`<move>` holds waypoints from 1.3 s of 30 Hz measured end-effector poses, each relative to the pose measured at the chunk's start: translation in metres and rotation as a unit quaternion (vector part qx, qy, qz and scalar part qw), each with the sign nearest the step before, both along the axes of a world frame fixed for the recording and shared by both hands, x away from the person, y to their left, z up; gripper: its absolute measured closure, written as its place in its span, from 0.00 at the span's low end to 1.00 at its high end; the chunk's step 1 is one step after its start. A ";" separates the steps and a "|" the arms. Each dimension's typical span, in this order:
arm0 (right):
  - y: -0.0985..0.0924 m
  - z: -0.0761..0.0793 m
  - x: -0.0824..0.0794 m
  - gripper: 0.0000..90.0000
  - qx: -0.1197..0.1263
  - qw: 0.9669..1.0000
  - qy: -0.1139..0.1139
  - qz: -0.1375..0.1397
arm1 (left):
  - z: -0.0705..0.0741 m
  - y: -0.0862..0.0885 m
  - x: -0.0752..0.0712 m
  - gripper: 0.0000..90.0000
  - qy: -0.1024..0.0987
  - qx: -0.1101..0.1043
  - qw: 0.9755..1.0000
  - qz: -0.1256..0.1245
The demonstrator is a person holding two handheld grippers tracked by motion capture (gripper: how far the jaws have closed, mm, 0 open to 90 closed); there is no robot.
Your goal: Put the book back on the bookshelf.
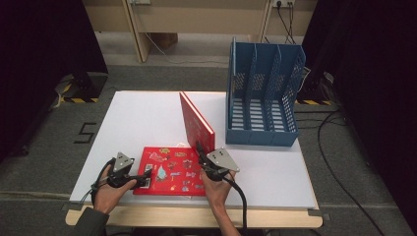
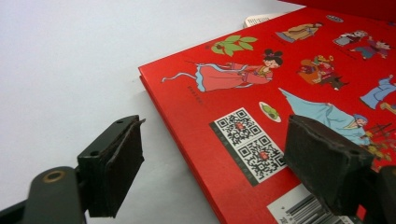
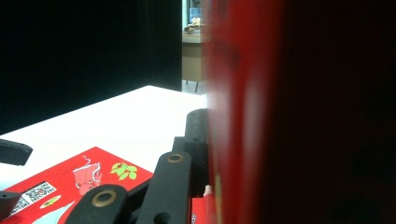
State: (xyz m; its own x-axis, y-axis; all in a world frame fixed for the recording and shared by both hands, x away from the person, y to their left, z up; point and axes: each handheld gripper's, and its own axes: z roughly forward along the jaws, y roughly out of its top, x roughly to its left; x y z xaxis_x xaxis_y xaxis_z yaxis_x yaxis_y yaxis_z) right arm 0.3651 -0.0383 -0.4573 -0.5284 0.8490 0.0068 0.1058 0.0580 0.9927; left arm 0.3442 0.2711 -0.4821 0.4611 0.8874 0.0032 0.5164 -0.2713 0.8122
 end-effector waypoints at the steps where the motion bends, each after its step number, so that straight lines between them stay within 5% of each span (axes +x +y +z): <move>1: -0.002 0.001 0.001 0.87 -0.002 1.000 -0.001 0.002 | 0.000 0.002 0.000 0.21 0.002 0.000 1.000 0.003; 13: -0.018 0.018 -0.003 0.88 0.022 1.000 -0.004 0.005 | 0.000 0.009 0.003 0.21 0.002 -0.005 1.000 0.014; 23: -0.040 0.048 -0.016 0.88 0.019 0.999 -0.044 -0.013 | 0.001 0.022 0.004 0.21 0.001 -0.011 0.999 0.044; 32: -0.064 0.063 -0.025 0.88 0.012 0.997 -0.057 -0.050 | 0.000 0.025 0.005 0.20 0.005 -0.008 0.999 0.050; 39: -0.086 0.073 -0.036 0.88 -0.008 0.991 -0.084 -0.101 | -0.001 0.024 0.005 0.20 0.008 -0.004 0.999 0.049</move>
